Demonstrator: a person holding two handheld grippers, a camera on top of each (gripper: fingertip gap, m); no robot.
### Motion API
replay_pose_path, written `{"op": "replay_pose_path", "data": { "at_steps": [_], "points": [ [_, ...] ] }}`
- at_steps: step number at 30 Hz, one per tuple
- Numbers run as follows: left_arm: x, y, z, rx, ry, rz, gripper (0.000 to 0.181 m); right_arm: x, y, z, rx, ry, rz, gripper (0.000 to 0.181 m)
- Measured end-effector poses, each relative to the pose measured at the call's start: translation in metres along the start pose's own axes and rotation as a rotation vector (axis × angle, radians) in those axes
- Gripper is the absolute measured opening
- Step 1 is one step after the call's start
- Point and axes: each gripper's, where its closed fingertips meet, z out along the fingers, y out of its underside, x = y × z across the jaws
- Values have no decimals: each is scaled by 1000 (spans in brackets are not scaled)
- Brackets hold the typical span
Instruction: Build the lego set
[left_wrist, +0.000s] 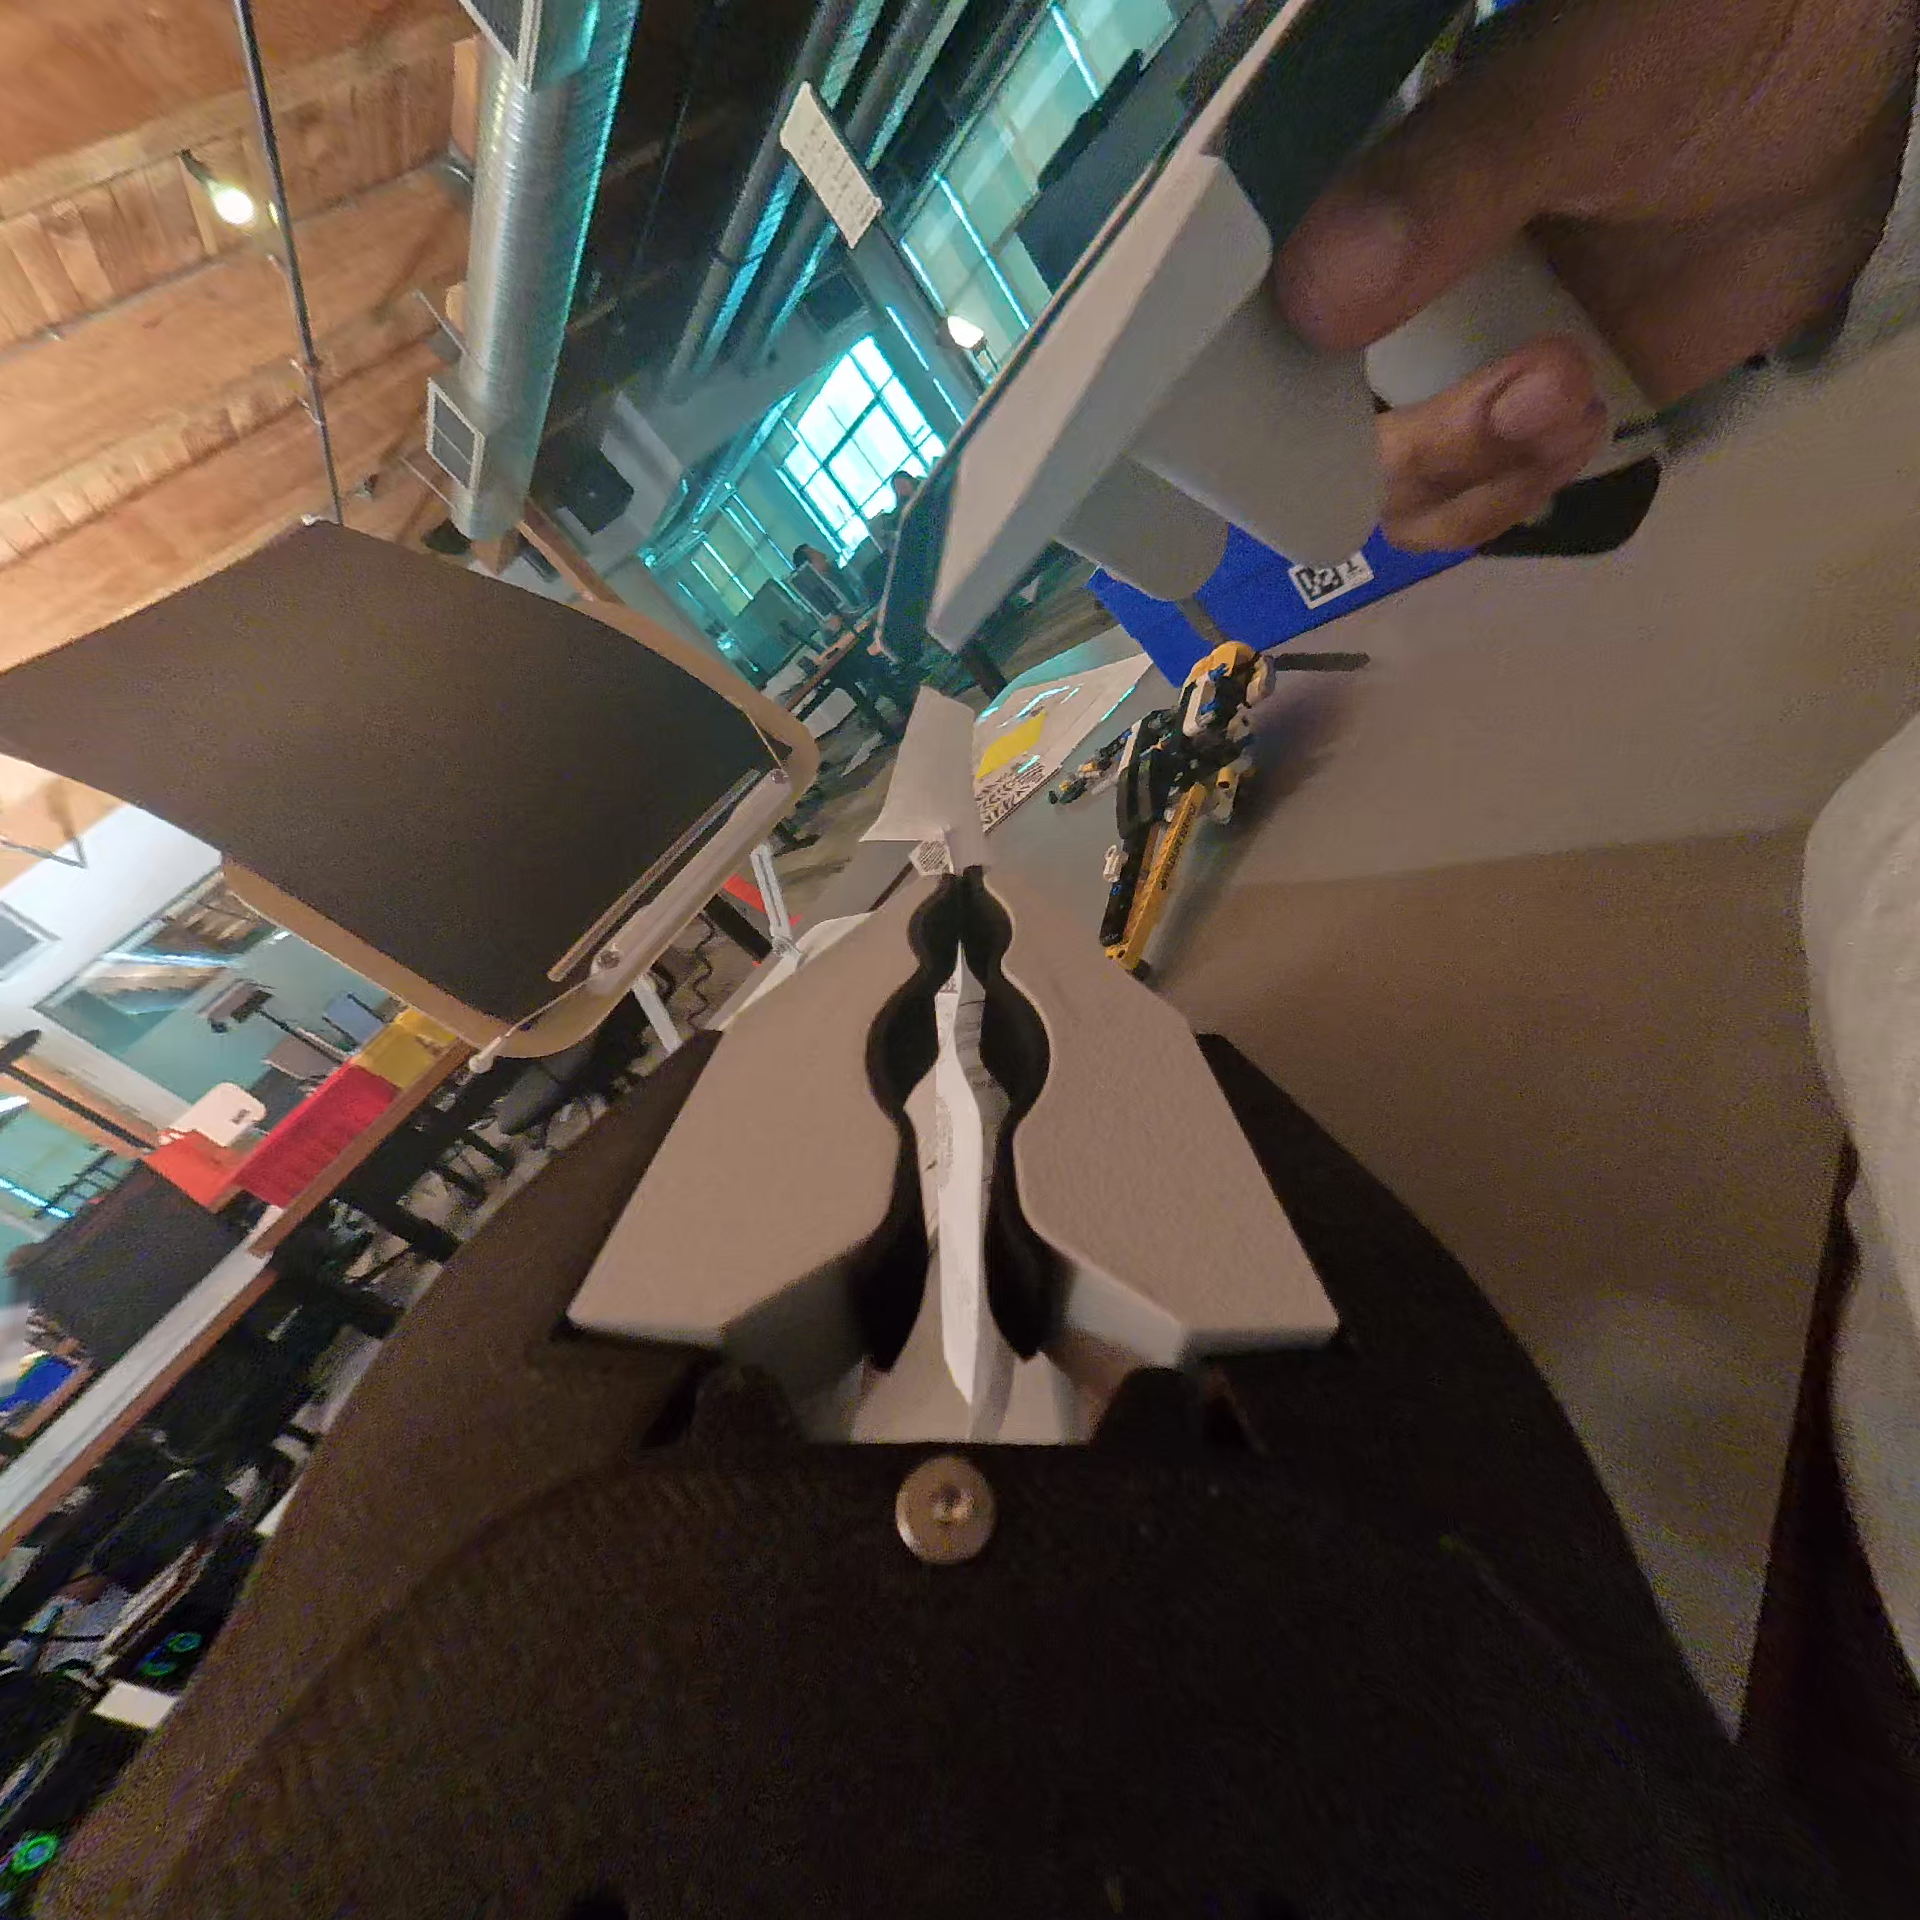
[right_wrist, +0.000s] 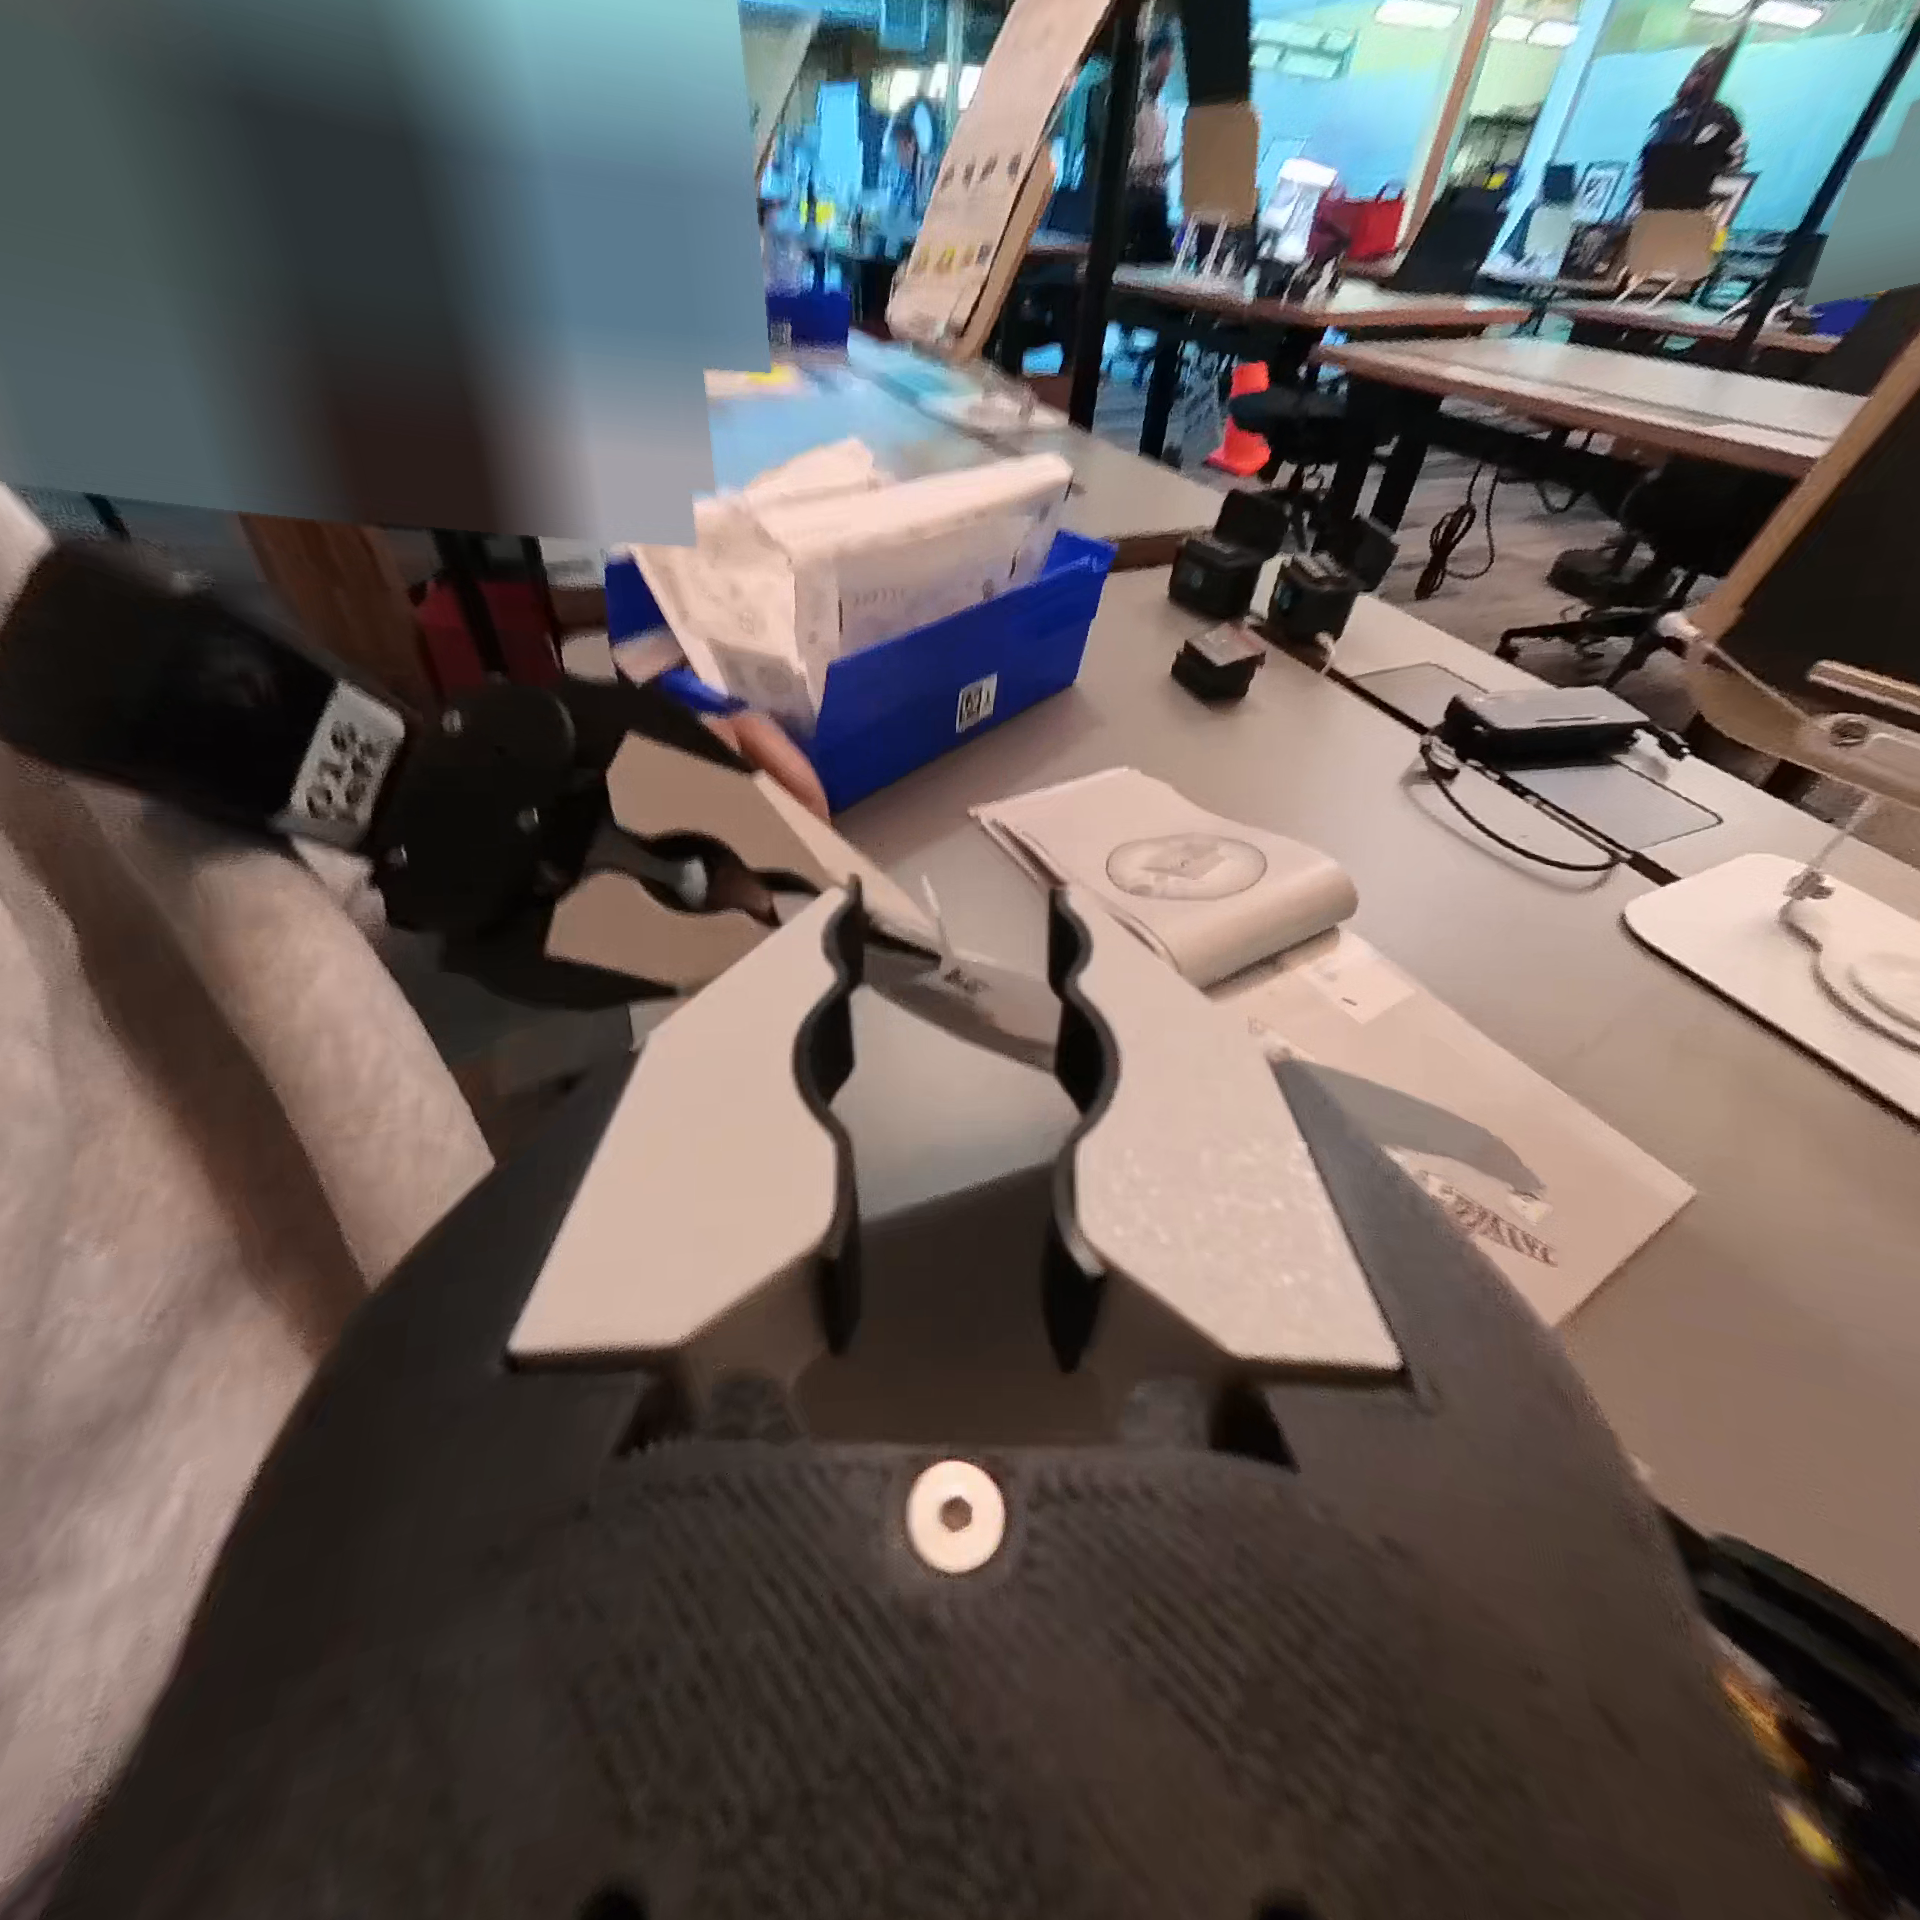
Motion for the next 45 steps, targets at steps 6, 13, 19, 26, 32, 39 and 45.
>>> {"op": "replay_pose_path", "data": {
  "at_steps": [6,13,19,26,32,39,45],
  "points": [
    [6,-1,0,1,21,49,0,3,31,4,-300,86,-527,32],
    [13,-4,-1,2,56,51,0,-11,30,12,-392,-88,-857,12],
    [11,-3,-2,2,50,50,0,-16,35,14,-474,-164,-987,0],
    [13,0,-1,-1,56,47,0,-16,38,15,-473,-151,-1000,0],
    [16,2,0,-10,67,51,0,-18,48,14,-516,-189,-899,0],
    [-1,-6,-2,76,43,-213,0,-16,27,20,-378,-80,-662,0],
    [-9,-15,-3,174,84,-509,0,-20,17,21,-292,-28,-591,0]
  ]
}}
